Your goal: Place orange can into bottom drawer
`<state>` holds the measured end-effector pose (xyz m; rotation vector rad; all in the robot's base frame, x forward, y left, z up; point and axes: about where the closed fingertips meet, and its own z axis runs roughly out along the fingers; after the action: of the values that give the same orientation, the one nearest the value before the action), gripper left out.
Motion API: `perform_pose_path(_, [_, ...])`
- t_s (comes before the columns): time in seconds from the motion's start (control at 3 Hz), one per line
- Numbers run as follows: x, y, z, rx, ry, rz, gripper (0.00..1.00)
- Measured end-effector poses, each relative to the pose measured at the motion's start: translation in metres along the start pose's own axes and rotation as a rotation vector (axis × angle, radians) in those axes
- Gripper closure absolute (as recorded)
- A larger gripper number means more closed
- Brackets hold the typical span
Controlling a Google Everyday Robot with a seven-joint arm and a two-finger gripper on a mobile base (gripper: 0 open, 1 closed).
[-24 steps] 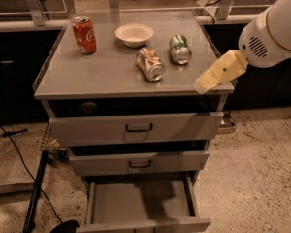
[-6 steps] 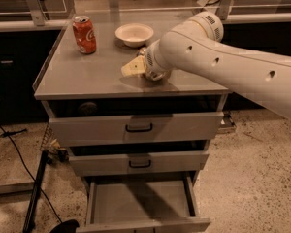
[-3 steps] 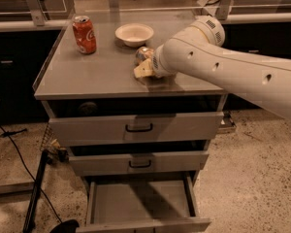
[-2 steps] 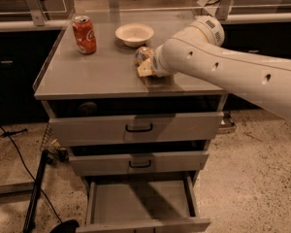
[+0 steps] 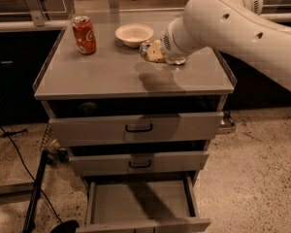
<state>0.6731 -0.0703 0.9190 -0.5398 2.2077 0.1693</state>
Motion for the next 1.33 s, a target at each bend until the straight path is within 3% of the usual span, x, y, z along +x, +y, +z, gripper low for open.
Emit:
perform_pose_path(0.33, [-0.001, -0.003, -0.039, -0.126, -0.024, 0.003, 1.0])
perform_pose_path(0.67, [-0.001, 0.0, -0.039, -0.131, -0.031, -0.007, 1.0])
perform_pose_path(1.0, [0.001, 0.008, -0.043, -0.177, -0.052, -0.03, 1.0])
perform_pose_path(1.33, [0.012, 0.011, -0.061, -0.255, -0.096, -0.071, 1.0])
